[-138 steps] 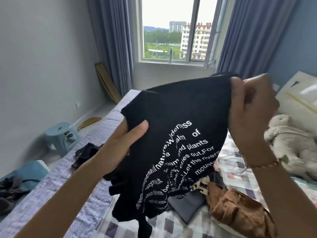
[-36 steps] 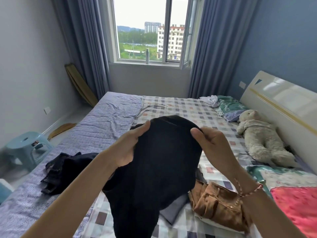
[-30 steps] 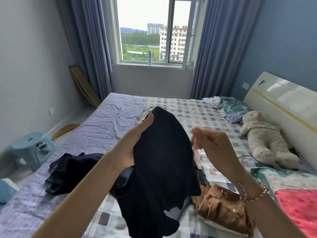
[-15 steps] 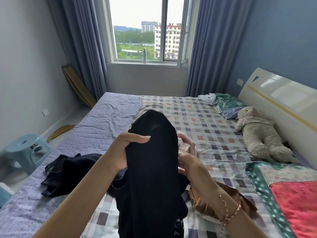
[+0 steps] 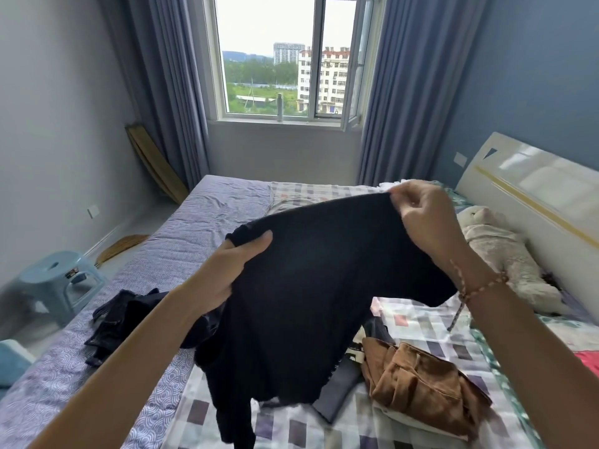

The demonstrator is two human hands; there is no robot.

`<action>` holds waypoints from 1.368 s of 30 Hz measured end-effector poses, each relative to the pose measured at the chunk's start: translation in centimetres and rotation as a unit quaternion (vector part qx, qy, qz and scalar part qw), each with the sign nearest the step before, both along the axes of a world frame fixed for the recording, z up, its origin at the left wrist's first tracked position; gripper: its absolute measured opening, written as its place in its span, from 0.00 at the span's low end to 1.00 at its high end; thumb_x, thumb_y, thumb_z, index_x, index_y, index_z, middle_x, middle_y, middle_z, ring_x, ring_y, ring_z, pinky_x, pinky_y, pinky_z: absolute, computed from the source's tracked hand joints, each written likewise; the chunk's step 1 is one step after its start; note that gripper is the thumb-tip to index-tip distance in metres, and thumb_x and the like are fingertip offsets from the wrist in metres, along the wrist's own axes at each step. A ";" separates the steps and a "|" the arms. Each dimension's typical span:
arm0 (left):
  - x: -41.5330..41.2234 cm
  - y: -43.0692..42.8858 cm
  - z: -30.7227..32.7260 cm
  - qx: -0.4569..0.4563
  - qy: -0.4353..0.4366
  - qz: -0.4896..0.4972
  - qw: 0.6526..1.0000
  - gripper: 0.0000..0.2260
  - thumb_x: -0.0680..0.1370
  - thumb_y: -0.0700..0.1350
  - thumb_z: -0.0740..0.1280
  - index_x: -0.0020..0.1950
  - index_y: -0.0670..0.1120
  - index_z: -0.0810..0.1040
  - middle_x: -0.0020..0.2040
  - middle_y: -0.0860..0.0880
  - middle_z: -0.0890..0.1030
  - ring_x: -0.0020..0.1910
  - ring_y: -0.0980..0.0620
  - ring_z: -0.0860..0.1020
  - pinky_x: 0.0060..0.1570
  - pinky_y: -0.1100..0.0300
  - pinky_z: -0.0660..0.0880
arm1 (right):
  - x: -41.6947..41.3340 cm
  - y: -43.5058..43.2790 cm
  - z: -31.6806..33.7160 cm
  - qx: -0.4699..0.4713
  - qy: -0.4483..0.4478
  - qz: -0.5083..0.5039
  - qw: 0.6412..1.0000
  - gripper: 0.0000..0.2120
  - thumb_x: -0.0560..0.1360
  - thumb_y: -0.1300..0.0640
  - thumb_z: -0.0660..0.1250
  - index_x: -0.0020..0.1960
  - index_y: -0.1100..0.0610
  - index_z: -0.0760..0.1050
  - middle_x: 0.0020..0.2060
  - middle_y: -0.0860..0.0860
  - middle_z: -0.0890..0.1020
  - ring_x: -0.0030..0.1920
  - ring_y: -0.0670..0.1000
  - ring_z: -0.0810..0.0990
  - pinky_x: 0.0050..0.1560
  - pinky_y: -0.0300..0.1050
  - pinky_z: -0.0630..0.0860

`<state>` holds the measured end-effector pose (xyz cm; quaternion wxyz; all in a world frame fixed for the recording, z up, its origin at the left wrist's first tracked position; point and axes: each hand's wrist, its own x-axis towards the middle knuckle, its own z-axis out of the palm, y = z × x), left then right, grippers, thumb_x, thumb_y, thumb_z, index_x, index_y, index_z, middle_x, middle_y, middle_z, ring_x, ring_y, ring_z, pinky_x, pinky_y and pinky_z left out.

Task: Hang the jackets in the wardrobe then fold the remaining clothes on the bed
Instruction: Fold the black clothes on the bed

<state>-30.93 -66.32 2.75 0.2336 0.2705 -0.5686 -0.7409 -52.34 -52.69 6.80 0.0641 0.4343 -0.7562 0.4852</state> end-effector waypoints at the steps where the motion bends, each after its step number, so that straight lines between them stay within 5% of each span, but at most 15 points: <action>1: -0.1 0.1 0.2 0.030 0.024 -0.023 0.999 0.14 0.69 0.49 0.68 0.49 0.44 0.81 0.46 0.46 0.84 0.46 0.48 0.82 0.44 0.58 0.81 | 0.6 -0.3 0.4 0.016 -0.069 0.078 0.994 0.07 0.76 0.60 0.66 0.54 0.56 0.78 0.45 0.52 0.81 0.45 0.49 0.78 0.44 0.25 0.69; 4: -1.1 1.1 1.1 0.044 0.041 -0.095 0.994 0.15 0.69 0.49 0.66 0.50 0.43 0.81 0.48 0.44 0.83 0.46 0.48 0.82 0.46 0.59 0.80 | 3.2 -1.6 -0.6 0.147 -0.140 0.262 0.944 0.22 0.69 0.49 0.71 0.62 0.45 0.71 0.48 0.43 0.80 0.47 0.38 0.80 0.50 0.31 0.75; 7: -2.5 1.5 1.0 -0.056 -0.001 -0.038 0.998 0.11 0.75 0.48 0.66 0.51 0.41 0.80 0.46 0.42 0.82 0.47 0.44 0.80 0.49 0.52 0.77 | 5.4 -3.3 -2.7 0.244 -0.087 0.305 0.917 0.05 0.76 0.52 0.67 0.51 0.46 0.74 0.42 0.40 0.80 0.40 0.34 0.79 0.42 0.29 0.75; 11: -1.8 0.7 0.2 -0.082 0.014 0.035 0.996 0.09 0.78 0.45 0.64 0.45 0.41 0.81 0.40 0.44 0.83 0.42 0.45 0.81 0.42 0.56 0.79 | 5.5 -4.0 -3.1 0.240 -0.050 0.253 0.936 0.14 0.75 0.49 0.67 0.47 0.62 0.79 0.41 0.58 0.84 0.41 0.57 0.83 0.44 0.52 0.79; 15: 0.2 0.6 -1.5 -0.003 0.095 -0.003 0.996 0.09 0.73 0.47 0.67 0.46 0.43 0.81 0.41 0.48 0.84 0.40 0.53 0.82 0.38 0.64 0.78 | 5.8 -4.2 -1.3 0.181 -0.032 0.271 0.945 0.09 0.74 0.55 0.70 0.41 0.61 0.80 0.34 0.54 0.81 0.33 0.48 0.79 0.37 0.42 0.75; 17: 1.5 0.8 -3.6 -0.143 0.006 -0.055 0.988 0.01 0.73 0.44 0.71 0.44 0.48 0.80 0.36 0.56 0.83 0.37 0.63 0.80 0.38 0.69 0.74 | 5.0 -4.0 -0.4 0.110 -0.060 0.246 0.961 0.04 0.74 0.58 0.70 0.43 0.58 0.81 0.35 0.50 0.82 0.35 0.45 0.79 0.40 0.42 0.76; 20: 3.8 0.9 -7.6 -0.340 -0.194 -0.187 0.901 0.11 0.72 0.43 0.73 0.34 0.57 0.78 0.28 0.67 0.77 0.31 0.72 0.74 0.36 0.75 0.68 | 3.1 -3.1 1.1 0.015 -0.144 0.212 0.967 0.06 0.74 0.63 0.68 0.39 0.56 0.80 0.30 0.46 0.81 0.33 0.44 0.78 0.38 0.39 0.75; 24: 5.8 -0.4 -7.9 -0.405 -0.134 -0.072 0.901 0.07 0.64 0.59 0.74 0.29 0.65 0.77 0.27 0.68 0.75 0.29 0.71 0.73 0.32 0.76 0.66 | 1.1 -1.3 2.0 0.026 -0.166 0.228 0.959 0.07 0.72 0.69 0.66 0.40 0.60 0.79 0.31 0.49 0.80 0.34 0.46 0.78 0.38 0.37 0.74; 27: 6.5 -2.2 -6.9 -0.406 -0.056 0.045 0.911 0.06 0.63 0.56 0.74 0.30 0.57 0.80 0.39 0.57 0.77 0.36 0.64 0.75 0.38 0.74 0.69 | -0.4 0.9 1.4 0.113 -0.274 0.298 0.907 0.12 0.63 0.64 0.75 0.46 0.65 0.80 0.39 0.54 0.84 0.41 0.51 0.82 0.42 0.38 0.79; 32: 5.3 -3.5 -4.6 -0.479 -0.026 0.212 0.852 0.13 0.73 0.28 0.65 0.44 0.47 0.73 0.45 0.51 0.77 0.43 0.69 0.74 0.44 0.78 0.66 | -0.1 2.7 -1.8 0.341 -0.268 0.353 0.829 0.15 0.62 0.64 0.73 0.47 0.64 0.75 0.39 0.55 0.81 0.42 0.52 0.80 0.41 0.41 0.75; 34: 4.3 -4.4 -4.7 -0.451 -0.050 0.254 0.854 0.10 0.75 0.30 0.61 0.52 0.43 0.70 0.41 0.52 0.77 0.39 0.65 0.75 0.40 0.75 0.67 | 0.7 2.7 -2.6 0.351 -0.313 0.405 0.784 0.21 0.65 0.69 0.70 0.57 0.60 0.73 0.49 0.58 0.80 0.49 0.54 0.80 0.46 0.47 0.77; 36: 3.0 -5.4 -6.1 -0.428 -0.117 0.250 0.860 0.08 0.79 0.35 0.58 0.58 0.40 0.68 0.40 0.48 0.78 0.40 0.51 0.78 0.41 0.62 0.69 | 1.0 2.8 -2.6 0.338 -0.350 0.470 0.736 0.35 0.66 0.72 0.68 0.70 0.53 0.65 0.66 0.55 0.73 0.63 0.55 0.75 0.56 0.49 0.76; 38: 2.0 -5.8 -8.2 -0.410 -0.204 0.227 0.860 0.08 0.81 0.40 0.56 0.53 0.37 0.73 0.41 0.40 0.79 0.44 0.38 0.78 0.40 0.55 0.66 | 1.4 2.4 -2.4 0.332 -0.347 0.522 0.705 0.42 0.66 0.73 0.66 0.73 0.46 0.61 0.73 0.48 0.63 0.71 0.51 0.66 0.65 0.49 0.69; 41: 2.3 -5.2 -9.3 -0.477 -0.198 0.152 0.842 0.17 0.81 0.44 0.54 0.32 0.44 0.66 0.29 0.42 0.73 0.36 0.35 0.76 0.34 0.56 0.60 | 1.9 1.8 -2.8 0.404 -0.360 0.554 0.633 0.40 0.66 0.74 0.63 0.73 0.47 0.62 0.72 0.53 0.66 0.70 0.54 0.68 0.66 0.52 0.69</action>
